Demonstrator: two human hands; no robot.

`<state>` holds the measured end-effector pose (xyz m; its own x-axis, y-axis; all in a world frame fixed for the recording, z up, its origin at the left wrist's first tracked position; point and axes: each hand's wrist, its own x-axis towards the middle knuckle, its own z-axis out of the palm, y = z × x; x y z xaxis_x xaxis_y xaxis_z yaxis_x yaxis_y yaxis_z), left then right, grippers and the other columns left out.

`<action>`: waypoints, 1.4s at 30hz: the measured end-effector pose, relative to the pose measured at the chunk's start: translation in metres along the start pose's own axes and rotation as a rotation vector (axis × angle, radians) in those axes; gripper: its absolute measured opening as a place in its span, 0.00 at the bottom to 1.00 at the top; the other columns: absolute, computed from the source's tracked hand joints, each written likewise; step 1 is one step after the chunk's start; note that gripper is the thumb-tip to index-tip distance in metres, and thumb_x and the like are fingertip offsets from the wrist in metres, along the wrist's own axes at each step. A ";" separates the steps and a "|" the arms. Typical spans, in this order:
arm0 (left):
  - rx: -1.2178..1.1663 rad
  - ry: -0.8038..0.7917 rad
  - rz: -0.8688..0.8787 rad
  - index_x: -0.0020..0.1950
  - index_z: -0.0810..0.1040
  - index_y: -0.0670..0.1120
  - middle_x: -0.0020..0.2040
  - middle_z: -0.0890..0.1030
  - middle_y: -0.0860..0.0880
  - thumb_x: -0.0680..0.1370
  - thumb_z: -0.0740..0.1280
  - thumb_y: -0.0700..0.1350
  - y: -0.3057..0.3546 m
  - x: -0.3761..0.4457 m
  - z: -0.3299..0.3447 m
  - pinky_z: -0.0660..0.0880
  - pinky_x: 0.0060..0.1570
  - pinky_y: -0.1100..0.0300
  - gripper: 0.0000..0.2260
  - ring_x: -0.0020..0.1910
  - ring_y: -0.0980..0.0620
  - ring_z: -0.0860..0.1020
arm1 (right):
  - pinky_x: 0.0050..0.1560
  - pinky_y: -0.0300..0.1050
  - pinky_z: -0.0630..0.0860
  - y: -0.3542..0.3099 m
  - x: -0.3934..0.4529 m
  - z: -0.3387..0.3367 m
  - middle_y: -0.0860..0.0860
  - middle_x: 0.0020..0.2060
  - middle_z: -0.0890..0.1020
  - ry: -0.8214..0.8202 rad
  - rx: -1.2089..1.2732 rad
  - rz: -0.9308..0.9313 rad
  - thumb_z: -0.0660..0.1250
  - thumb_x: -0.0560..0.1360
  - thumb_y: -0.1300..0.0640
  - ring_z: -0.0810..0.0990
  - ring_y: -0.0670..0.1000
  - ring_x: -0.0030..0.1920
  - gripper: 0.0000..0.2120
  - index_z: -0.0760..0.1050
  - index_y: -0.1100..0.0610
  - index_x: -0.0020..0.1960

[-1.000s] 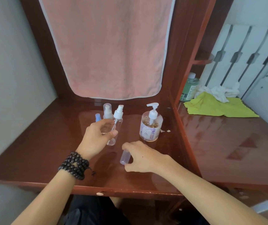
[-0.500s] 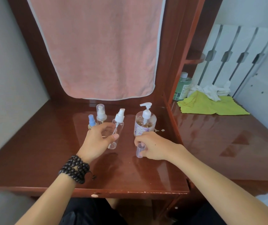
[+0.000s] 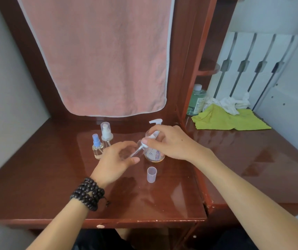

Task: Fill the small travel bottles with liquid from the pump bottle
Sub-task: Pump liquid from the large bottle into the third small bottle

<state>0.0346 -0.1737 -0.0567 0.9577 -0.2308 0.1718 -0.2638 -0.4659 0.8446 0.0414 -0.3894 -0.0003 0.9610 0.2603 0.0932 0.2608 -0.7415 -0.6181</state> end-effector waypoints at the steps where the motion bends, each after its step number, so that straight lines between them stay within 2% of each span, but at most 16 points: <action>1: 0.025 0.009 0.028 0.60 0.79 0.53 0.53 0.82 0.58 0.72 0.75 0.45 0.004 0.001 0.002 0.76 0.54 0.66 0.18 0.52 0.65 0.79 | 0.47 0.43 0.81 -0.002 0.001 -0.003 0.47 0.39 0.85 0.005 0.027 -0.019 0.68 0.77 0.36 0.84 0.42 0.39 0.16 0.80 0.48 0.52; 3: 0.081 0.044 0.084 0.61 0.79 0.52 0.52 0.81 0.57 0.72 0.75 0.45 0.012 0.003 0.003 0.73 0.53 0.70 0.18 0.53 0.63 0.78 | 0.44 0.41 0.80 -0.004 0.002 -0.005 0.49 0.36 0.85 0.023 0.044 -0.067 0.69 0.80 0.43 0.84 0.41 0.33 0.12 0.82 0.50 0.46; 6: 0.166 0.033 0.158 0.54 0.79 0.53 0.45 0.82 0.55 0.72 0.74 0.44 0.022 0.006 0.002 0.76 0.49 0.60 0.12 0.46 0.55 0.80 | 0.41 0.40 0.78 -0.002 -0.001 -0.009 0.51 0.34 0.86 0.069 0.053 -0.118 0.69 0.81 0.48 0.84 0.43 0.33 0.11 0.84 0.54 0.46; 10: 0.178 -0.040 0.174 0.51 0.79 0.53 0.39 0.81 0.59 0.73 0.73 0.43 0.026 0.009 0.001 0.75 0.46 0.60 0.09 0.39 0.59 0.78 | 0.37 0.35 0.74 0.004 -0.006 -0.014 0.47 0.35 0.84 0.067 0.091 -0.134 0.70 0.80 0.49 0.82 0.42 0.32 0.08 0.82 0.52 0.46; 14: 0.114 -0.129 0.149 0.56 0.80 0.53 0.46 0.85 0.53 0.75 0.71 0.42 0.022 0.011 0.000 0.79 0.53 0.51 0.11 0.48 0.51 0.83 | 0.37 0.31 0.69 0.007 -0.009 -0.014 0.39 0.29 0.79 0.039 0.058 -0.170 0.71 0.80 0.54 0.78 0.39 0.32 0.03 0.82 0.50 0.48; 17: 0.064 -0.198 0.111 0.56 0.81 0.52 0.46 0.85 0.47 0.76 0.69 0.39 0.019 0.010 0.000 0.81 0.48 0.47 0.12 0.44 0.42 0.83 | 0.41 0.32 0.69 0.007 -0.010 -0.019 0.42 0.38 0.79 -0.042 -0.080 -0.257 0.71 0.77 0.63 0.78 0.39 0.39 0.09 0.82 0.51 0.53; 20: 0.108 -0.136 0.111 0.55 0.80 0.53 0.40 0.83 0.55 0.75 0.71 0.40 0.016 0.011 0.002 0.78 0.42 0.56 0.11 0.35 0.59 0.80 | 0.49 0.45 0.76 0.007 -0.010 -0.022 0.45 0.49 0.80 -0.117 -0.084 -0.228 0.71 0.76 0.61 0.79 0.46 0.46 0.13 0.74 0.49 0.56; 24: 0.151 -0.079 0.100 0.59 0.79 0.51 0.47 0.83 0.58 0.73 0.73 0.42 0.017 0.012 0.002 0.75 0.53 0.61 0.15 0.48 0.61 0.80 | 0.43 0.46 0.79 0.006 -0.010 -0.018 0.49 0.40 0.85 -0.048 -0.034 -0.061 0.64 0.80 0.39 0.82 0.42 0.35 0.12 0.71 0.46 0.55; 26: 0.177 -0.075 0.097 0.59 0.79 0.51 0.50 0.82 0.59 0.73 0.74 0.42 0.017 0.012 0.002 0.72 0.55 0.65 0.15 0.53 0.59 0.79 | 0.47 0.52 0.80 0.007 -0.011 -0.018 0.50 0.43 0.84 -0.066 -0.018 -0.085 0.67 0.81 0.51 0.83 0.46 0.42 0.03 0.75 0.48 0.54; 29: 0.188 -0.054 0.101 0.60 0.79 0.51 0.50 0.82 0.59 0.73 0.73 0.42 0.016 0.010 0.003 0.68 0.51 0.75 0.15 0.53 0.60 0.79 | 0.53 0.48 0.79 0.004 -0.013 -0.022 0.49 0.59 0.76 -0.183 -0.027 -0.107 0.69 0.75 0.62 0.79 0.51 0.56 0.24 0.67 0.46 0.65; 32: 0.173 -0.056 0.102 0.59 0.79 0.51 0.50 0.83 0.58 0.73 0.74 0.42 0.018 0.011 0.004 0.69 0.51 0.74 0.15 0.53 0.61 0.79 | 0.47 0.41 0.77 0.001 -0.011 -0.020 0.44 0.47 0.83 -0.119 0.013 -0.049 0.68 0.80 0.47 0.82 0.41 0.44 0.14 0.71 0.46 0.63; 34: 0.180 -0.061 0.109 0.57 0.80 0.52 0.48 0.83 0.58 0.73 0.73 0.42 0.020 0.011 0.004 0.71 0.51 0.70 0.14 0.50 0.61 0.79 | 0.48 0.44 0.79 0.003 -0.010 -0.019 0.45 0.43 0.83 -0.090 -0.007 -0.054 0.67 0.81 0.51 0.82 0.41 0.43 0.06 0.76 0.48 0.57; 36: 0.186 -0.054 0.111 0.57 0.80 0.52 0.46 0.83 0.58 0.73 0.74 0.43 0.020 0.011 0.004 0.72 0.50 0.68 0.14 0.48 0.62 0.79 | 0.45 0.39 0.78 0.002 -0.011 -0.020 0.44 0.49 0.80 -0.131 -0.002 -0.084 0.69 0.77 0.59 0.80 0.41 0.43 0.17 0.73 0.46 0.62; 38: 0.178 -0.053 0.113 0.58 0.80 0.53 0.48 0.83 0.58 0.73 0.74 0.43 0.019 0.011 0.004 0.72 0.53 0.67 0.14 0.51 0.61 0.79 | 0.38 0.32 0.72 0.000 -0.012 -0.019 0.42 0.45 0.78 -0.137 0.003 -0.073 0.71 0.77 0.54 0.77 0.37 0.37 0.19 0.70 0.44 0.65; 40: 0.179 -0.058 0.113 0.58 0.79 0.52 0.49 0.83 0.58 0.73 0.74 0.43 0.018 0.011 0.004 0.71 0.52 0.70 0.15 0.53 0.60 0.79 | 0.37 0.30 0.70 -0.001 -0.010 -0.017 0.40 0.37 0.78 -0.093 -0.003 -0.061 0.69 0.80 0.46 0.77 0.33 0.34 0.06 0.74 0.42 0.55; 42: 0.177 -0.065 0.115 0.58 0.79 0.52 0.48 0.82 0.58 0.73 0.74 0.42 0.017 0.011 0.004 0.70 0.51 0.70 0.15 0.50 0.62 0.79 | 0.39 0.31 0.70 0.002 -0.010 -0.017 0.40 0.35 0.79 -0.050 -0.022 -0.088 0.69 0.80 0.49 0.79 0.34 0.37 0.05 0.76 0.40 0.47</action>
<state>0.0406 -0.1879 -0.0425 0.9122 -0.3429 0.2243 -0.3925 -0.5743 0.7184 0.0342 -0.4034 0.0109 0.9287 0.3550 0.1071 0.3464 -0.7275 -0.5923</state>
